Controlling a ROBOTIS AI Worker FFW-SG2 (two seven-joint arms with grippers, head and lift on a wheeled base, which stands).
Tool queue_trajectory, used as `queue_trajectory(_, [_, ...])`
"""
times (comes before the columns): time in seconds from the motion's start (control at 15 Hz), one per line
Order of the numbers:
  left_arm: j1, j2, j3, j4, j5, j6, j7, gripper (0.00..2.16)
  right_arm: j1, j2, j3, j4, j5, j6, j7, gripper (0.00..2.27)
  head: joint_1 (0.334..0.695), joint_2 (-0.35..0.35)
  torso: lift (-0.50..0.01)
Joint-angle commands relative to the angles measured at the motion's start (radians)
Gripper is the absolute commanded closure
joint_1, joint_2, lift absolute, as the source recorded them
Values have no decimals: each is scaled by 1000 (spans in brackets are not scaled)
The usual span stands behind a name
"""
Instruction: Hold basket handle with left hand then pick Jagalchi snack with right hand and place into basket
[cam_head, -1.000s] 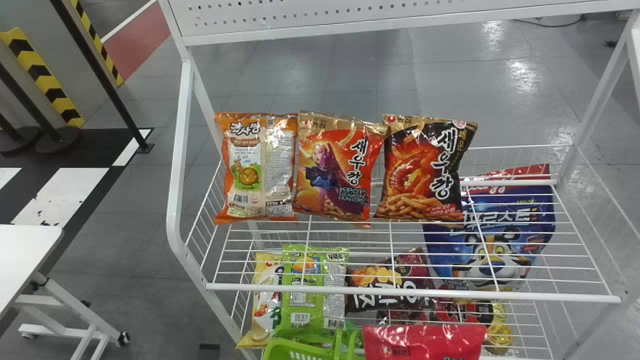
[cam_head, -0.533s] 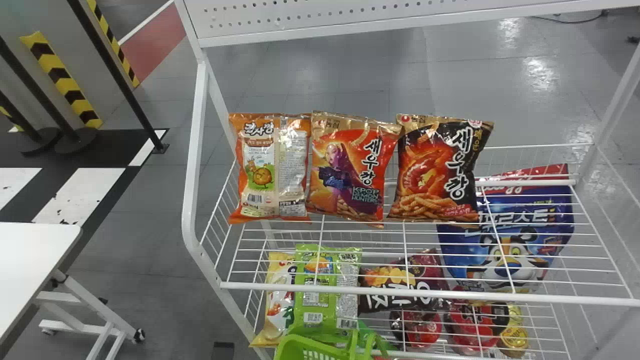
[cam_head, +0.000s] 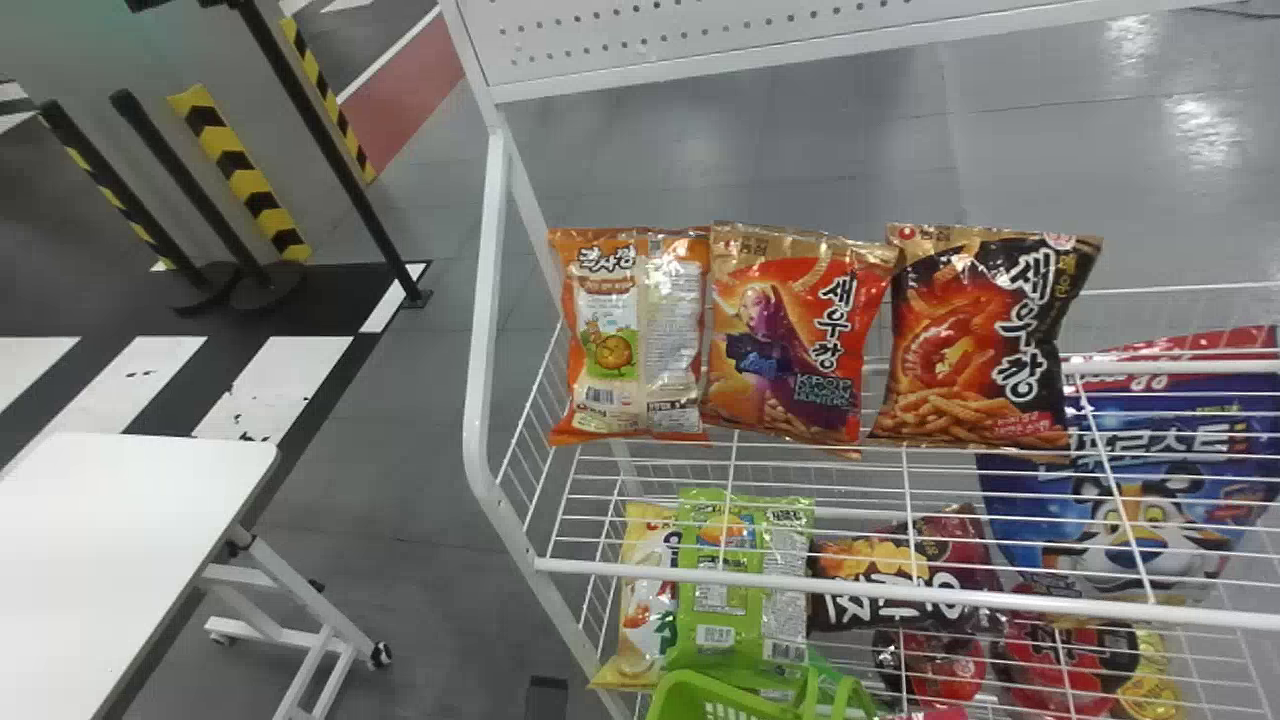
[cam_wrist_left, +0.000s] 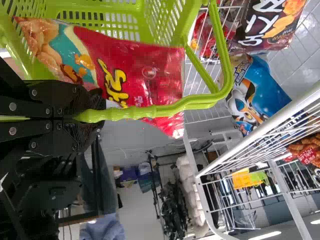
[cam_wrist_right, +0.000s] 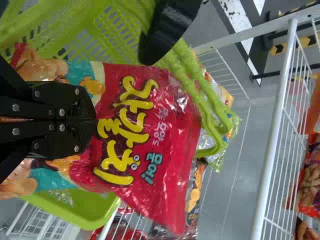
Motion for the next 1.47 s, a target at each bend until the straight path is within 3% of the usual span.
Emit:
queue_trajectory(0.0, [3,0,0,1,0,0,-1,1713,-39,34,20,29,0,3,0,2189,695,350,-10])
queue_trajectory(0.33, [6,0,-2,1,0,-3,-4,1713,-107,97,41,119,-23,64,9,2189,695,350,-10])
queue_trajectory(0.73, [7,0,-3,-2,0,-3,-2,1713,-147,121,62,162,-31,230,50,2172,695,350,-10])
queue_trajectory(0.8, [6,0,-5,-2,0,-3,-2,1713,-147,121,62,162,-32,236,50,1899,695,350,-10])
queue_trajectory(0.93, [6,2,-5,-3,0,-3,-1,1713,-131,110,47,153,-29,211,35,16,695,350,-10])
queue_trajectory(1.27, [6,2,-2,-2,0,-6,4,1713,-50,77,-99,90,-29,85,20,-2,695,350,-10])
queue_trajectory(1.4, [3,2,-3,-2,0,-3,6,1713,-12,57,-151,49,-34,46,20,33,695,316,-10])
